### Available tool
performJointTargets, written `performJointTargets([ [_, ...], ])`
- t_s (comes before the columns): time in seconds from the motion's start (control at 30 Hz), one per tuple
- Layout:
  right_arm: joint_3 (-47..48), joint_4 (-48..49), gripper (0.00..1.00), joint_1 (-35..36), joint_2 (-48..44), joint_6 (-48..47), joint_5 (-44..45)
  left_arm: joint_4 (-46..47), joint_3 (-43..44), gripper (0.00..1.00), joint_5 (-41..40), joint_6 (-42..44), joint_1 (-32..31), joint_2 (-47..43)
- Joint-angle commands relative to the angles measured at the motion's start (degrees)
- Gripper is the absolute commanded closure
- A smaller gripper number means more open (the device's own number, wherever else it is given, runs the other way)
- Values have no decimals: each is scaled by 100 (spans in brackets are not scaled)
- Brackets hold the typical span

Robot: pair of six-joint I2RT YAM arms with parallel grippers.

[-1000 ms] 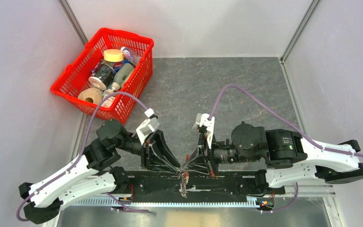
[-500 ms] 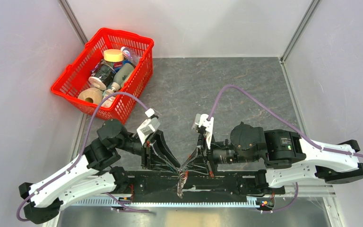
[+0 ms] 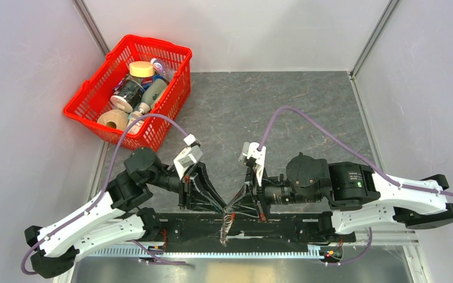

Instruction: Put the keys on the keyring

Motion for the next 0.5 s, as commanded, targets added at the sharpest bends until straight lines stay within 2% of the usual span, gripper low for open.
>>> performJointTargets([
  [0.0,-82,403,100,-12,-93,-79,69,406,125,78,-24,89,7,30],
  [0.1,-149,488,100,-5,-128,-74,97,459,116,97,-2,49,0,57],
  [0.47,-756,1303,100,-5,-453,-318,414,615,-5,98,24,-47,4,-96],
])
